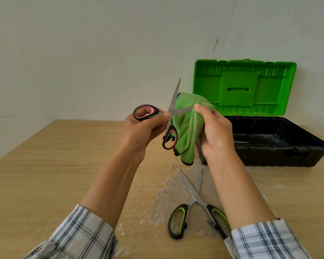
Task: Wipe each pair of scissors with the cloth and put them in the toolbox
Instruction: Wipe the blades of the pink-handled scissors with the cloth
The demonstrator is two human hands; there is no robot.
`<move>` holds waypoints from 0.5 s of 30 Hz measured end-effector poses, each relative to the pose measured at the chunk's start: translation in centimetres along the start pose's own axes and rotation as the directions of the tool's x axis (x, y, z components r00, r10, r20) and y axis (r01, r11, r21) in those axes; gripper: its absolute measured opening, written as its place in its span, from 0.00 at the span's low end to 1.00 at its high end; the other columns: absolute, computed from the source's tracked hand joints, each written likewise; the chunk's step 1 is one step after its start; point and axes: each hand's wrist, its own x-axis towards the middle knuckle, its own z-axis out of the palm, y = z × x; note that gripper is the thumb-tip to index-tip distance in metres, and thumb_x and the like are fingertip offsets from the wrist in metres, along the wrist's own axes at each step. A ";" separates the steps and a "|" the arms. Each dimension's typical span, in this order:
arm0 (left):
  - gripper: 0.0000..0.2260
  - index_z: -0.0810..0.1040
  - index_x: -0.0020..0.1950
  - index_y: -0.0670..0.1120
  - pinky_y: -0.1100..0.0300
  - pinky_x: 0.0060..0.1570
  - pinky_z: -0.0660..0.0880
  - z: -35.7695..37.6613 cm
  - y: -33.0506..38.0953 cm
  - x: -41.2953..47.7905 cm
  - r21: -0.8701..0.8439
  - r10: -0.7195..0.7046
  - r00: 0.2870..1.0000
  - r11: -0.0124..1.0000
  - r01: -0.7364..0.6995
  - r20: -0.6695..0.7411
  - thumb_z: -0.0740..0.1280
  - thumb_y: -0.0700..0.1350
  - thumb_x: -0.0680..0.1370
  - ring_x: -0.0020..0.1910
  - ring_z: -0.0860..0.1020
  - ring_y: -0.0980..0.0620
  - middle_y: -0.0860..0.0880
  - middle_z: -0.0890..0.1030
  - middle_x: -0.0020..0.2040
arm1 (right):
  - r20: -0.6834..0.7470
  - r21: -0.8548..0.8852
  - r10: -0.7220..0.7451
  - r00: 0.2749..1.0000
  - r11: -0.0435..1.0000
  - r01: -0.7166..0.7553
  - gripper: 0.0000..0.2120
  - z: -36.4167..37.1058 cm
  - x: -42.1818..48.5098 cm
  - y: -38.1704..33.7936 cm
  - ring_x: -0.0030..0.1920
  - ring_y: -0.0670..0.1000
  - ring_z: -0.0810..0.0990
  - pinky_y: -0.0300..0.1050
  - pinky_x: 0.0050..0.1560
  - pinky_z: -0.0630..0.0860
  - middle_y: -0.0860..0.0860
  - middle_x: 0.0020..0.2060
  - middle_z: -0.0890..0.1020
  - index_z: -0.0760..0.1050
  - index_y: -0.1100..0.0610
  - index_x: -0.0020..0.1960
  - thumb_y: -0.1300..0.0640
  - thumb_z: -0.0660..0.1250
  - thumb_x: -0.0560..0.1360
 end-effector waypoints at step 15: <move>0.05 0.79 0.46 0.42 0.61 0.40 0.80 -3.4 3.0 0.3 0.029 0.037 0.999 0.999 -0.038 0.034 0.73 0.37 0.72 0.43 0.85 0.51 0.46 0.85 0.39 | 0.133 -0.129 0.016 0.991 0.992 0.001 0.06 -5.2 1.6 -4.5 0.50 0.50 0.86 0.45 0.49 0.82 0.51 0.46 0.88 0.82 0.57 0.52 0.61 0.71 0.75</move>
